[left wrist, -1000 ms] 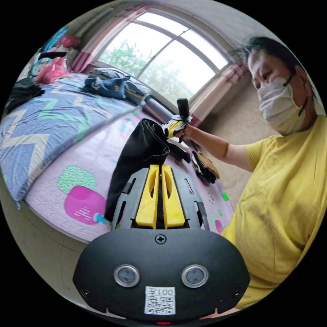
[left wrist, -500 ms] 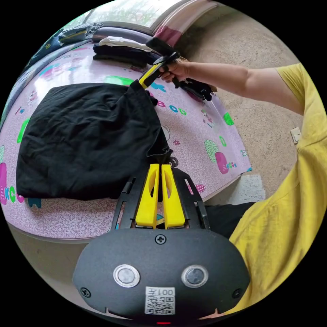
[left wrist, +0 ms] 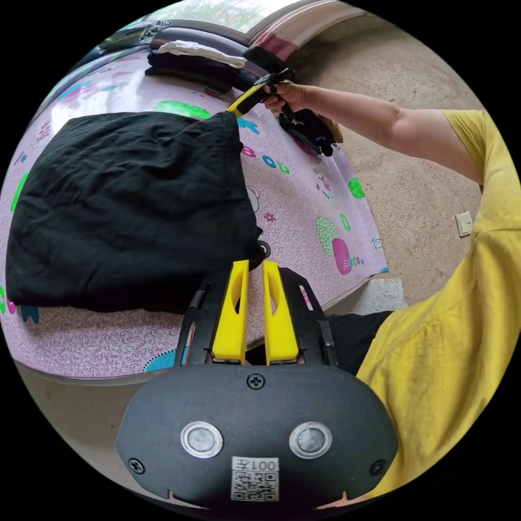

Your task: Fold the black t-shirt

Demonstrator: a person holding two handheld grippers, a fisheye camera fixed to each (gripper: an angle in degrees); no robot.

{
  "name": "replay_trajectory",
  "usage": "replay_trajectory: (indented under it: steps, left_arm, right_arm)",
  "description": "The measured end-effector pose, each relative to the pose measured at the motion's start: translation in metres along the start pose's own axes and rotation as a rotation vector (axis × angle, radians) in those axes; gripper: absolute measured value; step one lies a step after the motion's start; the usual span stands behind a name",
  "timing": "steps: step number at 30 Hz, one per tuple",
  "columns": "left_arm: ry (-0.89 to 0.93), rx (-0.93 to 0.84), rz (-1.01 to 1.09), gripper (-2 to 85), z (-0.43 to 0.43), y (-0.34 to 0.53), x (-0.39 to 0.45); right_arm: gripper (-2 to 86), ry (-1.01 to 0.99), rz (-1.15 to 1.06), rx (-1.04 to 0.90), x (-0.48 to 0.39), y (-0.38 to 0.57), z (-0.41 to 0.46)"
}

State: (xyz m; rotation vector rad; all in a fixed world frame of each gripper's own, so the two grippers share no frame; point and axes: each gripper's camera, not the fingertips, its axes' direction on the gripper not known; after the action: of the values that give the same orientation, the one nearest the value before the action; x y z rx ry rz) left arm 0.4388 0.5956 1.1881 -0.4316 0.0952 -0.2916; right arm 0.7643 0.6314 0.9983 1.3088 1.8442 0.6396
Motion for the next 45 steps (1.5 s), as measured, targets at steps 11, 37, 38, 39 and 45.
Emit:
replay_trajectory:
  steps: [11,37,38,39,45]
  left_arm:
    - [-0.169,0.137,0.020,-1.2,-0.058,-0.013,0.018]
    - [0.220,0.198,-0.572,-1.0,-0.060,0.015,-0.045]
    - [0.223,0.204,-0.578,-1.0,-0.061,0.016,-0.046]
    - [0.225,0.213,-0.583,-1.0,-0.063,0.017,-0.047]
    - [0.146,0.252,-0.606,-1.2,-0.085,0.030,-0.057]
  right_arm:
    - [0.7,0.030,-0.123,0.289,-0.056,0.005,-0.037]
    - [2.9,-0.033,0.091,0.210,-0.039,0.036,-0.043]
    - [3.4,-0.028,0.096,0.196,-0.038,0.035,-0.044]
    - [3.6,-0.024,0.098,0.188,-0.037,0.035,-0.045]
    - [5.1,0.001,0.127,0.162,-0.032,0.040,-0.052]
